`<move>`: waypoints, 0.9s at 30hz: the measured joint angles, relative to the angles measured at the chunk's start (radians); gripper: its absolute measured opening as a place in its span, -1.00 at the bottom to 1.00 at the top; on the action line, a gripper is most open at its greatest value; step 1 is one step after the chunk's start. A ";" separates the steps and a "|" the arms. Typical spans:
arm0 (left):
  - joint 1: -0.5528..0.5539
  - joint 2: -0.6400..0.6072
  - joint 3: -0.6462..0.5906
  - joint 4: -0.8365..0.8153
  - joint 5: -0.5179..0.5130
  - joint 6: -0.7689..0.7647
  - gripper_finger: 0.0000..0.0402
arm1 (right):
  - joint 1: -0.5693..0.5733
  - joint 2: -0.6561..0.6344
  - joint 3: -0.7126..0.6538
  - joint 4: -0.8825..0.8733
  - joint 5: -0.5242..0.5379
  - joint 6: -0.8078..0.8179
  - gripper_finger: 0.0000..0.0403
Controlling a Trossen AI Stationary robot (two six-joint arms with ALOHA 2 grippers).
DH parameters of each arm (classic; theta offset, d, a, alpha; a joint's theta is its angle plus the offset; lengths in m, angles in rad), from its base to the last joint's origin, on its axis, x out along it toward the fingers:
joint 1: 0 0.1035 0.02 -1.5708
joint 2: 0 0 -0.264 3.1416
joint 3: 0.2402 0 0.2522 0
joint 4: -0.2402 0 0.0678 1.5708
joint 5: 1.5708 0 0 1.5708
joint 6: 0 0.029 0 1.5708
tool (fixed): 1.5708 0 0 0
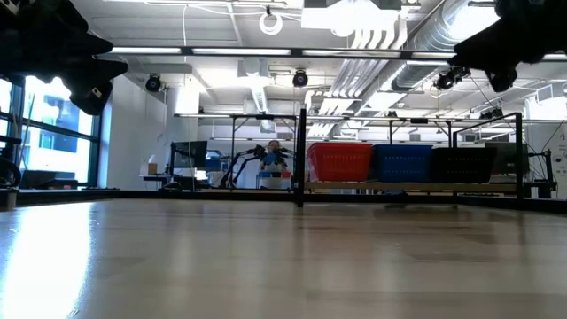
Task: Stack baskets on shelf by color
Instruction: Return to Home Position
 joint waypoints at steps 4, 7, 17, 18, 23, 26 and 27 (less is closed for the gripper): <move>0.000 0.000 0.000 0.000 0.000 0.000 -0.28 | 0.000 -0.033 -0.101 0.131 -0.009 -0.012 -0.55; 0.000 0.000 0.000 0.000 0.000 0.000 -0.28 | 0.000 -0.064 -0.161 0.202 -0.018 -0.024 -0.55; 0.000 0.000 0.000 0.000 0.000 0.000 -0.28 | 0.000 -0.222 -0.266 0.237 -0.040 -0.046 -0.55; 0.000 0.000 0.000 0.000 0.000 0.000 -0.28 | 0.000 -0.221 -0.266 0.235 -0.043 -0.055 -0.55; 0.000 0.000 0.001 0.000 0.001 0.000 -0.28 | 0.000 -0.219 -0.266 0.196 -0.043 -0.044 -0.55; 0.000 0.000 0.001 0.000 0.001 0.000 -0.28 | 0.000 -0.217 -0.266 0.194 -0.033 -0.045 -0.55; 0.000 0.000 0.001 0.000 0.001 0.000 -0.28 | 0.000 -0.218 -0.266 0.194 -0.021 -0.045 -0.55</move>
